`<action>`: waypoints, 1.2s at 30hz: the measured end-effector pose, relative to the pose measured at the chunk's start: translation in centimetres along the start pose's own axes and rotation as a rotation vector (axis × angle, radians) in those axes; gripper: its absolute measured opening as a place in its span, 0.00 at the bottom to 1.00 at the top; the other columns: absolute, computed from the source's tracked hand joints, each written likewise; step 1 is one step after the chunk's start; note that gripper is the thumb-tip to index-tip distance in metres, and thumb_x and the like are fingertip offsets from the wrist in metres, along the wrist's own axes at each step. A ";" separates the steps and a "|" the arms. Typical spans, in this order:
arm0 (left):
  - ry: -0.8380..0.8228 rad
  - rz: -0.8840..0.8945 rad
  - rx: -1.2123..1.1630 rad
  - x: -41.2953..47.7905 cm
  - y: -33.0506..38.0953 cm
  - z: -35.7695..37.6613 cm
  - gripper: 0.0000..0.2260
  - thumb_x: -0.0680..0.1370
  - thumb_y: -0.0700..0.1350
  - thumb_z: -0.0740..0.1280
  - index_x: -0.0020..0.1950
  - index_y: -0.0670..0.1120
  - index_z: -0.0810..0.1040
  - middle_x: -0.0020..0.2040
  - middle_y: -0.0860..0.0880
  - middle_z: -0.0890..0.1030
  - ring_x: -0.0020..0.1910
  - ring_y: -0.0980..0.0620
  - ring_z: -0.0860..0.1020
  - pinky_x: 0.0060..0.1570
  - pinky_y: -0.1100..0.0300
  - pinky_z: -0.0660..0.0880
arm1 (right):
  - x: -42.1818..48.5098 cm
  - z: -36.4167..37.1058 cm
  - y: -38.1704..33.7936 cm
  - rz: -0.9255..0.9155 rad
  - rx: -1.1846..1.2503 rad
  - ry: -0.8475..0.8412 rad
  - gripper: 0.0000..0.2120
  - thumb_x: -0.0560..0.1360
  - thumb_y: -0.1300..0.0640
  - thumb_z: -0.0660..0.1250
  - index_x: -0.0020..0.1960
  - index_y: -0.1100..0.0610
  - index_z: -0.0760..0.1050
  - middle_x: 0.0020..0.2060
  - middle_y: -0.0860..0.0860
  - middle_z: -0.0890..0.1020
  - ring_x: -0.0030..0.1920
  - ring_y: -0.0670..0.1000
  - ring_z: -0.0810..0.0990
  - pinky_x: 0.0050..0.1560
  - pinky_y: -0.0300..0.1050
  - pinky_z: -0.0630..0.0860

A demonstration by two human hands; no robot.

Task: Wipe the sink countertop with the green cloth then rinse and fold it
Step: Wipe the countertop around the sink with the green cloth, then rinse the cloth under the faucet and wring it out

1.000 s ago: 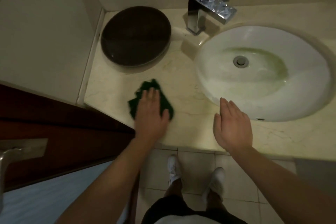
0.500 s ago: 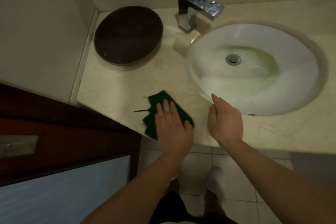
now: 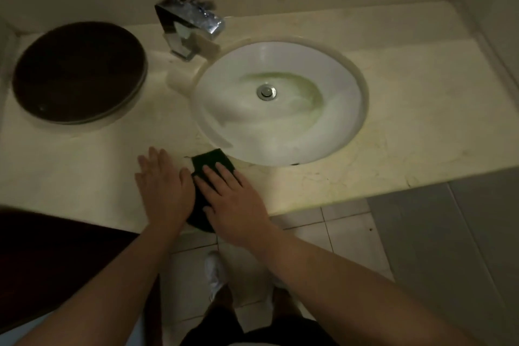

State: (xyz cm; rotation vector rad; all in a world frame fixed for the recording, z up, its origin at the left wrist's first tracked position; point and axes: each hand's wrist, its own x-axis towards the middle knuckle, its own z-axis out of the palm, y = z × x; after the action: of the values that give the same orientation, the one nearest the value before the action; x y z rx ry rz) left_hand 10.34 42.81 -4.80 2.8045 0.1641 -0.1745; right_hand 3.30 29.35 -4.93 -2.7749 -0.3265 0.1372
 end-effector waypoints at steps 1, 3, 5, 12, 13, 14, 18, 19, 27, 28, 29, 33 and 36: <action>-0.008 0.019 0.049 -0.3 -0.2 0.3 0.30 0.80 0.49 0.56 0.78 0.37 0.53 0.79 0.38 0.53 0.78 0.38 0.50 0.75 0.41 0.48 | -0.4 -0.3 0.5 0.018 -0.008 0.005 0.29 0.77 0.47 0.57 0.76 0.51 0.62 0.77 0.52 0.63 0.78 0.55 0.56 0.75 0.56 0.55; -0.016 0.053 0.108 -0.7 -0.2 0.8 0.34 0.79 0.55 0.52 0.78 0.37 0.50 0.79 0.37 0.51 0.78 0.38 0.48 0.75 0.41 0.46 | -1.6 -0.9 1.9 0.096 -0.052 -0.005 0.30 0.77 0.45 0.55 0.78 0.50 0.58 0.78 0.51 0.60 0.78 0.53 0.53 0.76 0.55 0.53; -0.026 0.048 0.147 -0.7 -0.2 1.0 0.35 0.78 0.58 0.49 0.79 0.37 0.48 0.80 0.38 0.50 0.78 0.38 0.47 0.75 0.41 0.46 | -2.9 -1.8 3.9 0.194 -0.086 -0.005 0.31 0.78 0.42 0.54 0.79 0.49 0.55 0.78 0.51 0.58 0.79 0.54 0.51 0.77 0.54 0.51; -0.064 0.033 0.201 -0.9 0.4 0.3 0.35 0.78 0.57 0.49 0.78 0.36 0.50 0.79 0.37 0.51 0.78 0.38 0.49 0.75 0.41 0.48 | -6.4 -4.2 11.2 0.672 -0.146 0.164 0.32 0.78 0.44 0.53 0.78 0.57 0.57 0.77 0.59 0.61 0.77 0.60 0.56 0.75 0.59 0.56; -0.067 0.034 0.201 -0.9 0.4 0.2 0.35 0.77 0.57 0.49 0.78 0.36 0.50 0.79 0.37 0.51 0.78 0.38 0.49 0.75 0.41 0.49 | -6.6 -4.1 11.5 0.757 -0.138 0.197 0.32 0.77 0.45 0.53 0.78 0.57 0.56 0.77 0.59 0.60 0.77 0.60 0.56 0.75 0.59 0.56; -0.070 0.035 0.200 -0.9 0.2 0.1 0.35 0.77 0.57 0.48 0.78 0.36 0.51 0.79 0.37 0.52 0.78 0.37 0.49 0.75 0.41 0.49 | -6.6 -3.9 11.7 0.835 -0.128 0.226 0.33 0.77 0.44 0.53 0.78 0.58 0.55 0.77 0.60 0.59 0.77 0.61 0.55 0.75 0.59 0.56; -0.072 0.046 0.178 -0.9 0.2 0.0 0.34 0.79 0.56 0.49 0.78 0.36 0.51 0.79 0.37 0.52 0.78 0.37 0.49 0.75 0.42 0.48 | -5.4 -3.4 9.7 1.015 -0.062 0.247 0.39 0.76 0.39 0.53 0.79 0.61 0.50 0.77 0.62 0.55 0.78 0.62 0.51 0.77 0.58 0.51; -0.065 0.054 0.170 -0.9 0.1 0.0 0.34 0.79 0.56 0.49 0.78 0.35 0.51 0.79 0.37 0.52 0.78 0.37 0.49 0.75 0.43 0.48 | -4.9 -3.2 8.3 0.979 -0.077 0.240 0.40 0.76 0.38 0.53 0.79 0.62 0.51 0.77 0.63 0.56 0.77 0.62 0.52 0.77 0.58 0.51; -0.160 0.088 -0.027 -0.2 -1.0 -1.2 0.32 0.81 0.54 0.49 0.79 0.37 0.46 0.80 0.40 0.45 0.79 0.42 0.44 0.77 0.49 0.43 | -0.5 1.0 -3.5 0.447 0.031 0.243 0.26 0.77 0.53 0.60 0.73 0.57 0.68 0.73 0.56 0.68 0.75 0.57 0.63 0.75 0.52 0.60; -0.181 0.095 -0.058 0.0 -1.1 -1.6 0.32 0.81 0.52 0.52 0.79 0.38 0.46 0.80 0.41 0.46 0.79 0.43 0.44 0.77 0.49 0.43 | -0.4 0.8 -3.5 0.436 0.098 0.277 0.23 0.77 0.55 0.60 0.71 0.56 0.72 0.71 0.54 0.71 0.74 0.55 0.66 0.74 0.48 0.61; -0.201 0.097 -0.095 0.2 -1.3 -2.1 0.32 0.80 0.50 0.55 0.79 0.39 0.47 0.80 0.41 0.46 0.79 0.43 0.44 0.77 0.50 0.43 | -0.4 0.2 -3.5 0.453 0.192 0.315 0.20 0.77 0.58 0.60 0.68 0.56 0.75 0.69 0.53 0.74 0.72 0.53 0.70 0.72 0.43 0.62; -0.266 0.076 -0.359 0.0 -0.6 -3.7 0.27 0.80 0.44 0.58 0.78 0.42 0.55 0.80 0.45 0.52 0.79 0.48 0.47 0.75 0.54 0.49 | 0.7 -3.6 -2.9 0.795 0.679 0.396 0.15 0.81 0.61 0.57 0.61 0.57 0.79 0.56 0.54 0.83 0.56 0.52 0.80 0.59 0.39 0.72; -0.256 0.092 -0.579 -0.7 1.4 -4.6 0.21 0.79 0.40 0.60 0.73 0.43 0.67 0.74 0.44 0.67 0.72 0.48 0.65 0.66 0.60 0.61 | 1.4 -6.3 -1.7 1.011 1.167 0.463 0.15 0.81 0.60 0.54 0.51 0.57 0.80 0.47 0.56 0.83 0.52 0.58 0.81 0.52 0.49 0.79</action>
State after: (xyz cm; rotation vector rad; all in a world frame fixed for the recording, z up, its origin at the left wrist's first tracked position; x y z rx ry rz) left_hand 10.30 42.90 0.03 2.1862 0.0171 -0.3921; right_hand 5.19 29.20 1.48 -1.4858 0.9693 -0.0725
